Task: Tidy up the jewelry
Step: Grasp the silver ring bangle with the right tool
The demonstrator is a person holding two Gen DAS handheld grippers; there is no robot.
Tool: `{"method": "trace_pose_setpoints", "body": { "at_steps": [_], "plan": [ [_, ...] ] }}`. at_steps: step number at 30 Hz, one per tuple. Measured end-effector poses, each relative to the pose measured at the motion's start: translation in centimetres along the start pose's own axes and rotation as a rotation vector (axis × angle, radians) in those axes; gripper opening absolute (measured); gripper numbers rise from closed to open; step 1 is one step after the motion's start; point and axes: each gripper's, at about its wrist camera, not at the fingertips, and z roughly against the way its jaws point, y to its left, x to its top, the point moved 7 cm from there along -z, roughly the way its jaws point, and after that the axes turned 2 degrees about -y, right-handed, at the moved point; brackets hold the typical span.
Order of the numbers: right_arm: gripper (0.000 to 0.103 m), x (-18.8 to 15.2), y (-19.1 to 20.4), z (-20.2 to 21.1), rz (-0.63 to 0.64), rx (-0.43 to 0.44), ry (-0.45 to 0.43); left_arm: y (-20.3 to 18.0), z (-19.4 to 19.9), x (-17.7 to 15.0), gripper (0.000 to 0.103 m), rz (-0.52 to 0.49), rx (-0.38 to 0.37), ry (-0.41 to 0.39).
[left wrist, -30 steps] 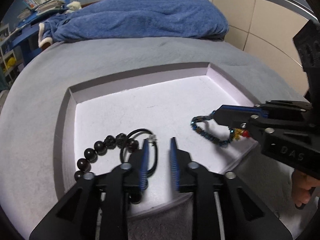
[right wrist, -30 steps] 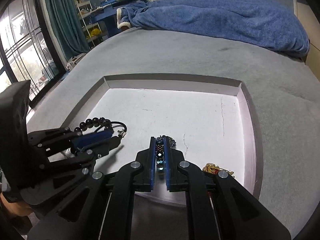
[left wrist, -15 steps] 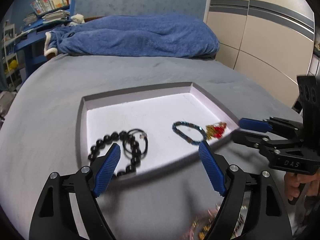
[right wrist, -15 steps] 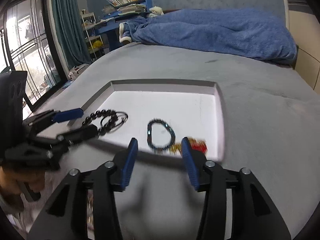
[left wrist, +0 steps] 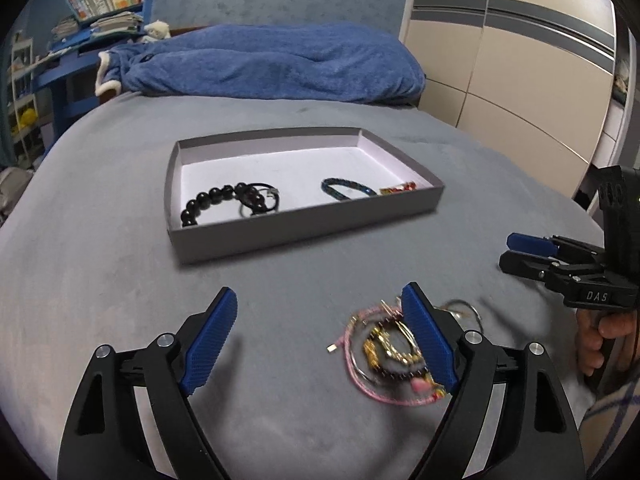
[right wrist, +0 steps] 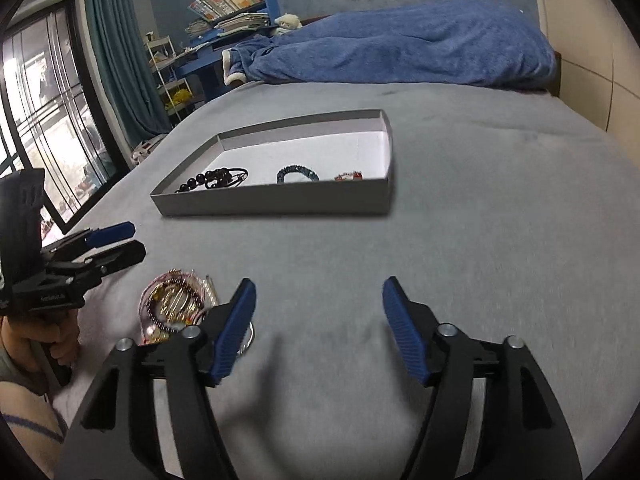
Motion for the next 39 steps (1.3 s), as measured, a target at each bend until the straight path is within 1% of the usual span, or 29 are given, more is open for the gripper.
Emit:
{"method": "trace_pose_setpoints", "body": {
  "at_steps": [3,6,8,13,17,24,27,34,39],
  "plan": [
    [0.073,-1.0,-0.1,0.5,-0.003,-0.002,0.0,-0.3,0.3,-0.5,0.088,-0.007,0.0,-0.011],
    [0.078,-1.6,0.1,0.8,-0.003,-0.003,-0.004,-0.4,-0.1,-1.2,0.089,-0.011,-0.001,0.014],
    [0.083,-1.8,0.2,1.1,0.001,-0.009,-0.011,-0.3,-0.3,-1.2,0.089,-0.004,0.003,0.023],
    [0.087,-2.0,0.6,1.2,0.019,-0.011,-0.019,0.1,-0.4,-1.4,0.09,0.008,0.012,0.029],
    [0.092,-2.2,0.7,1.3,0.013,-0.004,-0.017,0.5,-0.4,-1.6,0.09,0.017,0.016,0.035],
    [0.093,-2.7,0.8,1.1,-0.005,0.026,0.011,1.1,-0.6,-1.8,0.09,0.048,0.021,0.051],
    [0.093,-2.9,1.7,0.7,0.037,0.045,0.034,1.3,-0.7,-2.0,0.09,0.06,0.016,0.056],
    [0.092,-3.9,5.4,-0.9,0.211,0.077,0.12,1.5,-1.0,-2.1,0.09,0.082,0.007,0.064],
    [0.092,-3.9,5.7,-2.6,0.223,0.072,0.164,1.6,-1.0,-2.1,0.09,0.082,0.007,0.066]
  ]
}}
